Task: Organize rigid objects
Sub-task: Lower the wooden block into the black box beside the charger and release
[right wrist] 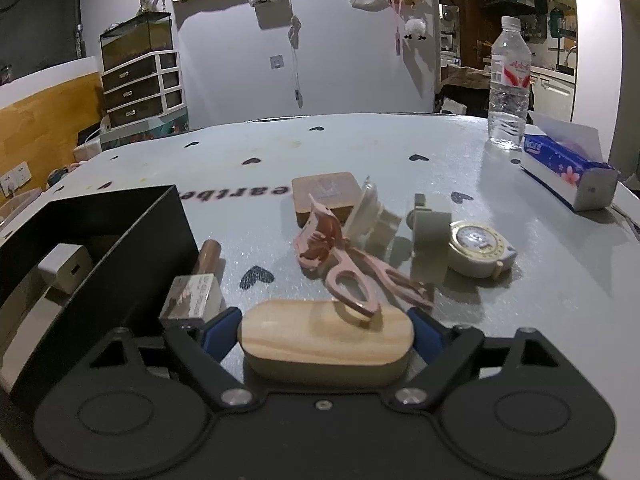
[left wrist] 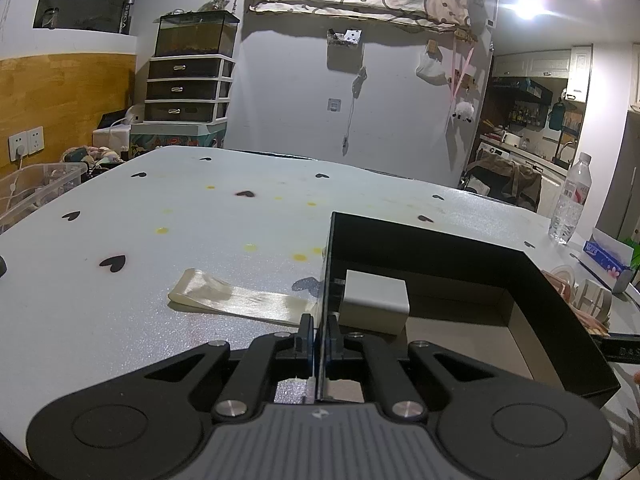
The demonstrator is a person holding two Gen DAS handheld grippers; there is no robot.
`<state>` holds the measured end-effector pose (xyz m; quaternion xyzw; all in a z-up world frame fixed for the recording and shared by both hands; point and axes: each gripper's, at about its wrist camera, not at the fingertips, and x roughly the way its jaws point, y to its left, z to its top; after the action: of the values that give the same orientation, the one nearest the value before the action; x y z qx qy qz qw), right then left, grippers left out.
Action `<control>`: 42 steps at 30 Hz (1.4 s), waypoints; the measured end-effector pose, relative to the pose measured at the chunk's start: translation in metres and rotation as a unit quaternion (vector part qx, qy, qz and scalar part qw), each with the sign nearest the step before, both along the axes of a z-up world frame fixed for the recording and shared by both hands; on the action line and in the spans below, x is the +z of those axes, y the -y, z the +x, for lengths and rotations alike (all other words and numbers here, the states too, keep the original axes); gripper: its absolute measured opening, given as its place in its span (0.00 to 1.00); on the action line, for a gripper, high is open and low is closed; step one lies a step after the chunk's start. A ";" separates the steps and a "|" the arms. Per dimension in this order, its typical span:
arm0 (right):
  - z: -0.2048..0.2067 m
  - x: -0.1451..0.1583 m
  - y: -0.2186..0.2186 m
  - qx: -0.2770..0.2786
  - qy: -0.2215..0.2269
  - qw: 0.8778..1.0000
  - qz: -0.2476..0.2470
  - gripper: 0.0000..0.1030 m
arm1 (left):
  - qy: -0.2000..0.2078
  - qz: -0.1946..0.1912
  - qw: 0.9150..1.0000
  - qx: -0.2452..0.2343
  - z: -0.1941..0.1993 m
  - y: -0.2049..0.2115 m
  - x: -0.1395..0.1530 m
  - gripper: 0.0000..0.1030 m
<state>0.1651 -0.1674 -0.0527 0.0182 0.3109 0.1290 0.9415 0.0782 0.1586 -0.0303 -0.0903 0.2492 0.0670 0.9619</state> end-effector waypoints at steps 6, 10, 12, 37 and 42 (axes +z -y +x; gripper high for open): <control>-0.024 0.027 0.011 0.017 0.027 0.999 0.042 0.86 | -0.001 0.003 1.000 0.002 0.001 0.001 0.000 0.05; -0.032 0.055 0.007 0.041 0.055 0.995 0.075 0.86 | -0.001 0.004 1.000 0.003 0.000 0.001 0.000 0.05; -0.032 0.068 -0.002 0.059 0.062 0.993 0.087 0.86 | -0.001 0.004 1.000 0.003 0.001 0.002 0.000 0.05; 0.053 0.059 -0.172 0.051 -0.123 0.990 0.049 0.86 | -0.002 0.003 1.000 0.002 0.001 0.004 0.001 0.05; 0.059 0.052 -0.183 0.021 -0.117 0.993 0.014 0.86 | -0.002 0.002 1.000 -0.001 0.002 0.003 0.001 0.05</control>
<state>0.2246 0.0156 -0.0006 0.0399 0.4172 0.1505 0.8954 0.0799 0.1559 -0.0289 -0.0882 0.2511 0.0670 0.9616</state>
